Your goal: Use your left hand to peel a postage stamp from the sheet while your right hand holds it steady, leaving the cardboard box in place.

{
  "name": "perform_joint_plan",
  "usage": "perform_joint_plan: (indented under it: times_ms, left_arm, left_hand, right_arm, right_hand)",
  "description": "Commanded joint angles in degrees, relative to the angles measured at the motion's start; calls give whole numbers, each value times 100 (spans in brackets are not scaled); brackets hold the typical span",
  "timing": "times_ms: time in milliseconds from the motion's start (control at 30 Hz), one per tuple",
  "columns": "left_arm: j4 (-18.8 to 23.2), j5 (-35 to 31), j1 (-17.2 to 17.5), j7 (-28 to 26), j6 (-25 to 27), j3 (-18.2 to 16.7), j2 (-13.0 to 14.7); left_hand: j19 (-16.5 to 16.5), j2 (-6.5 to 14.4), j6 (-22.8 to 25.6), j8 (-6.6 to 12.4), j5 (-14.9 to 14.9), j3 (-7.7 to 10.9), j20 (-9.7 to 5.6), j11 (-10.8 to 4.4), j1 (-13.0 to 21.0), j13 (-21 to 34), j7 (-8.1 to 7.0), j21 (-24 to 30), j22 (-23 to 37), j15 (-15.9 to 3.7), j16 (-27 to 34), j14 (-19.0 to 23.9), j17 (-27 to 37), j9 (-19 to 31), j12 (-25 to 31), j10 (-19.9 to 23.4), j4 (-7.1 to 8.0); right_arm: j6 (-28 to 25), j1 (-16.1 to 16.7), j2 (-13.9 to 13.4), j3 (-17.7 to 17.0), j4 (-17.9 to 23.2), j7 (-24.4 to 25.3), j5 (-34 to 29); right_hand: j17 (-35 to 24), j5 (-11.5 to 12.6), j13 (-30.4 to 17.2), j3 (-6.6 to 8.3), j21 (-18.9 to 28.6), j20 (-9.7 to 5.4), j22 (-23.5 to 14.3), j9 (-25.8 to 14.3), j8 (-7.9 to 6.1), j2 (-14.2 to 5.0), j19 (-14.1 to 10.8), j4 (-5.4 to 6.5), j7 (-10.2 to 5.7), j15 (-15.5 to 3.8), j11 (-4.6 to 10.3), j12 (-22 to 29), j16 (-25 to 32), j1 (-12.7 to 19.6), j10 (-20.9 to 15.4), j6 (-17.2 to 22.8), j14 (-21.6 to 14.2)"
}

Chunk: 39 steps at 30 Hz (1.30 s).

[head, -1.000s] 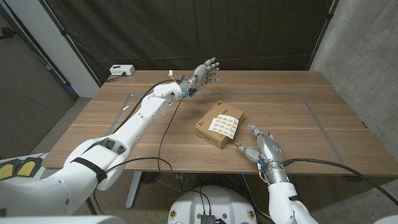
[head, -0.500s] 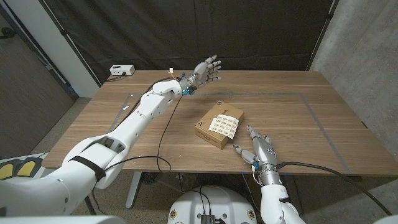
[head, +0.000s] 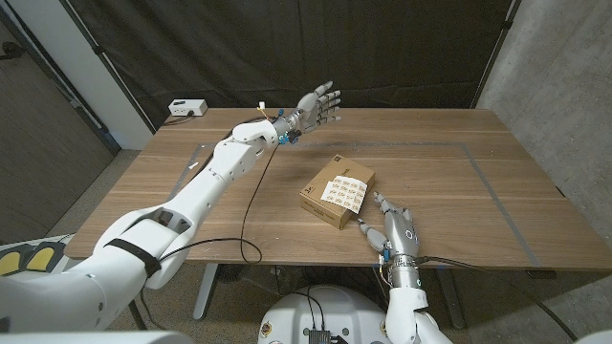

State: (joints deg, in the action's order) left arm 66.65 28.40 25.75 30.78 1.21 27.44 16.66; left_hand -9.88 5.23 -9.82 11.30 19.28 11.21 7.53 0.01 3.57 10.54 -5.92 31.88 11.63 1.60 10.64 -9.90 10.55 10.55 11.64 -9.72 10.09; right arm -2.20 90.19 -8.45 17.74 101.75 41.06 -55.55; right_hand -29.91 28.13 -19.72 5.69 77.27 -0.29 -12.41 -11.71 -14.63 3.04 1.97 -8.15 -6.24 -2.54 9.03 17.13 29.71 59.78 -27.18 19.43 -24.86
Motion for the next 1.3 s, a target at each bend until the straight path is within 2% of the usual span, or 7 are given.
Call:
perform_joint_plan:
  times_ms: [33, 133, 333, 633, 867, 1033, 1300]
  left_arm:
    - [196, 83, 76, 18, 134, -58, 65]
    - [299, 73, 126, -47, 191, -71, 111]
    - [449, 114, 204, -151, 332, -113, 160]
    - [521, 198, 231, -208, 498, -150, 163]
    - [399, 318, 158, -147, 677, -163, 92]
    - [287, 374, 97, -96, 766, -164, 42]
    - [256, 414, 95, -135, 842, -199, 15]
  left_hand:
    - [-911, 253, -297, -28, -8, -13, 6, 27, -94, 19, -41, 10, 9, -25, 13, -532, 8, 15, -8, -360, 26]
    - [-915, 248, -304, -31, -6, -23, 2, 30, -109, 19, -56, 9, 10, -25, 14, -532, 8, 15, -10, -369, 28]
    - [-907, 239, -308, -32, -3, -45, 1, 41, -144, 20, -66, 13, 11, -27, 18, -525, 8, 15, -8, -370, 31]
    - [-904, 228, -316, -34, 4, -72, -1, 34, -180, 21, -79, 15, 13, -22, 21, -520, 7, 16, -7, -374, 29]
    - [-921, 223, -317, -34, 9, -88, 3, 33, -200, 21, -80, 8, 13, -13, 20, -521, 6, 17, -4, -372, 28]
    - [-907, 219, -327, -36, 14, -103, 1, 33, -218, 22, -87, 13, 13, -18, 21, -521, 6, 17, -6, -379, 28]
    - [-925, 215, -335, -37, 23, -124, -8, 38, -241, 22, -82, 7, 14, -13, 16, -534, 5, 18, -5, -384, 27]
  right_arm:
    - [1077, -659, 103, 126, -1470, 1733, 142]
    - [1289, -778, 73, 150, -1635, 1924, 185]
    - [1742, -1007, 64, 172, -1900, 2294, 252]
    - [2851, -1188, 640, -477, -2359, 2294, -284]
    - [3414, -1316, 780, -646, -2573, 2294, -361]
    - [3518, -1377, 657, -536, -2614, 2294, -269]
    - [3846, -1515, 672, -591, -2737, 2294, -285]
  right_hand:
    - [-187, 88, 31, -87, 209, -172, -53, -10, -152, 9, -261, -29, -157, -1018, 147, 188, 418, 229, -603, 544, -470]
    - [-351, 133, 29, -158, 337, -204, -85, -8, -225, -2, -302, -10, -158, -1033, 117, 326, 684, 361, -996, 885, -673]
    - [-519, 157, 13, -230, 490, -262, -126, -7, -272, -45, -357, 24, -156, -1040, 138, 444, 975, 459, -1320, 1183, -921]
    - [-702, 156, -59, -347, 693, -305, -168, -12, -404, -114, -361, 77, -333, -1054, 250, 664, 1329, 551, -1809, 1806, -1243]
    - [-747, 140, -136, -398, 798, -374, -162, -12, -441, -162, -426, 95, -370, -1066, 259, 806, 1441, 613, -2015, 2094, -1392]
    - [-821, 109, -251, -437, 818, -416, -18, 11, -447, -220, -445, 81, -593, -1068, 269, 931, 1553, 759, -2099, 2473, -1527]
    - [-1075, -18, -843, -504, 875, -357, 131, 63, -417, -412, -354, 60, -590, -1077, 246, 1569, 1658, 1230, -2180, 3889, -1769]
